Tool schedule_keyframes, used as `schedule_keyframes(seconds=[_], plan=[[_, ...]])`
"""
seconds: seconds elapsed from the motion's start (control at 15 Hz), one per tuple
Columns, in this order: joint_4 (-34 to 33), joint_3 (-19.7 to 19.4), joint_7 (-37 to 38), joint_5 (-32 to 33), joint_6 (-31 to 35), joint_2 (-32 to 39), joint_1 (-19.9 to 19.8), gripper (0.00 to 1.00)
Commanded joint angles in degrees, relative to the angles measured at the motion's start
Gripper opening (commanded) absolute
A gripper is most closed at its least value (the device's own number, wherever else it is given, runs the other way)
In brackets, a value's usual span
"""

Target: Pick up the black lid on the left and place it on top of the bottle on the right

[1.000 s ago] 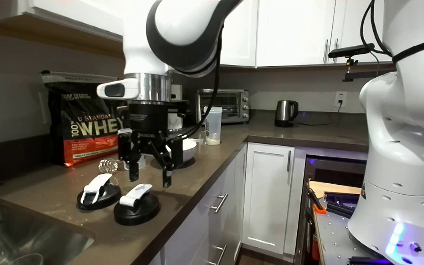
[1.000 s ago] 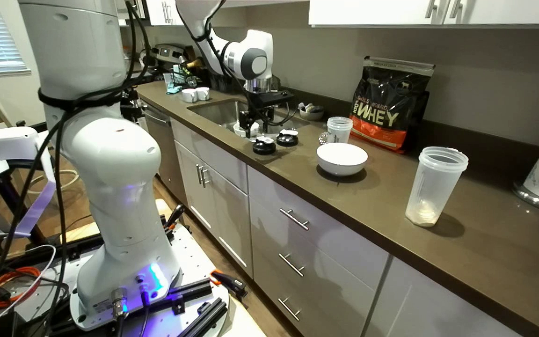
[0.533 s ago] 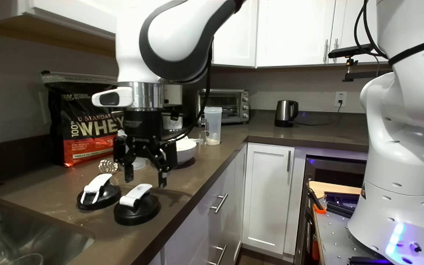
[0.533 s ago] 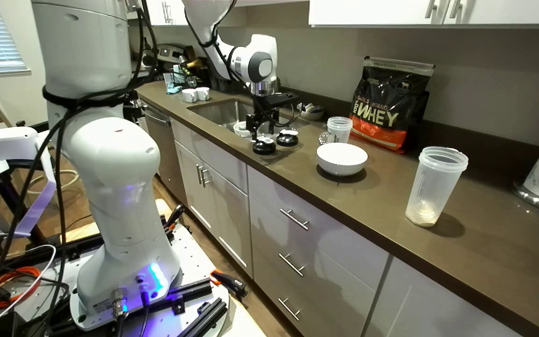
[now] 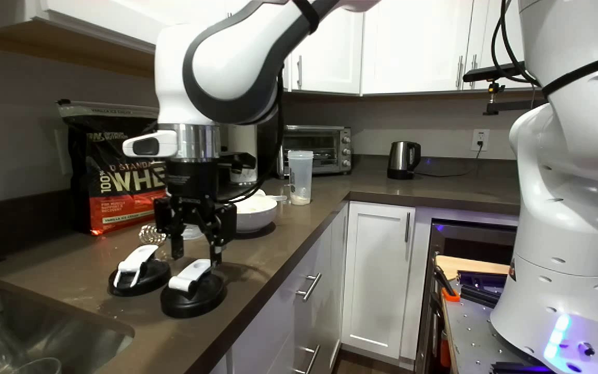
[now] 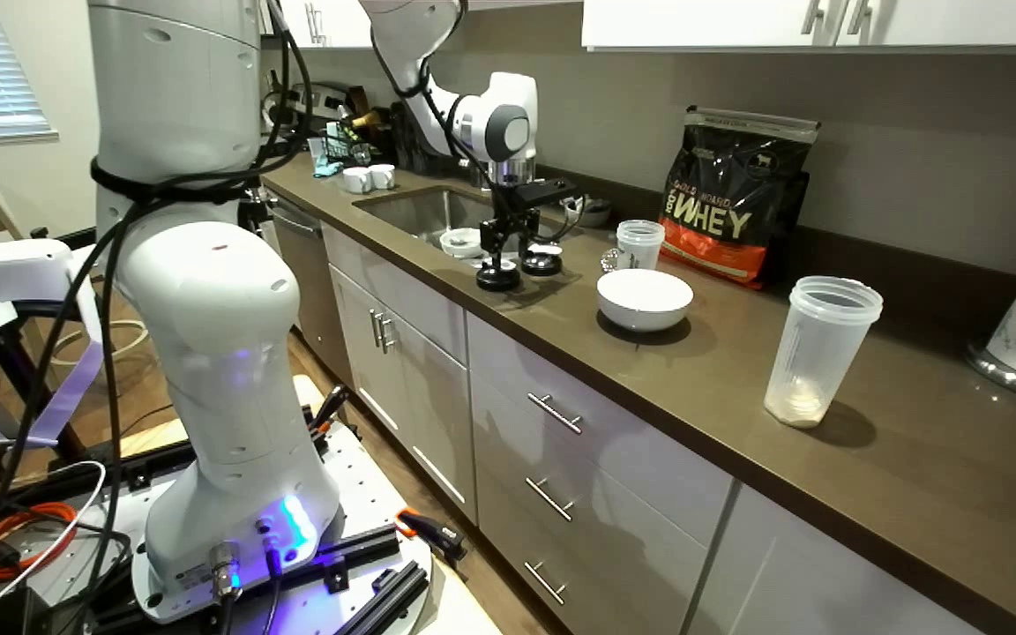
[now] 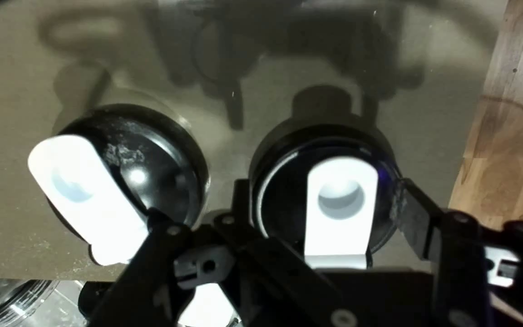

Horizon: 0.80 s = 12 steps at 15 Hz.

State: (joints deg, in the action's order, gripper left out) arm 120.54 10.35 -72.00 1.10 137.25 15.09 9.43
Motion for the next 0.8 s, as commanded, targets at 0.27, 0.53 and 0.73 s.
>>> schedule_keyframes(seconds=[0.27,0.53,0.73], plan=[[-0.8,0.5,0.2,0.9,0.2,1.1,-2.0,0.56],[-0.7,0.6,0.3,0.4,0.2,1.3,-2.4,0.64],[-0.8,0.6,0.4,0.4,0.1,1.5,-2.5,0.77]])
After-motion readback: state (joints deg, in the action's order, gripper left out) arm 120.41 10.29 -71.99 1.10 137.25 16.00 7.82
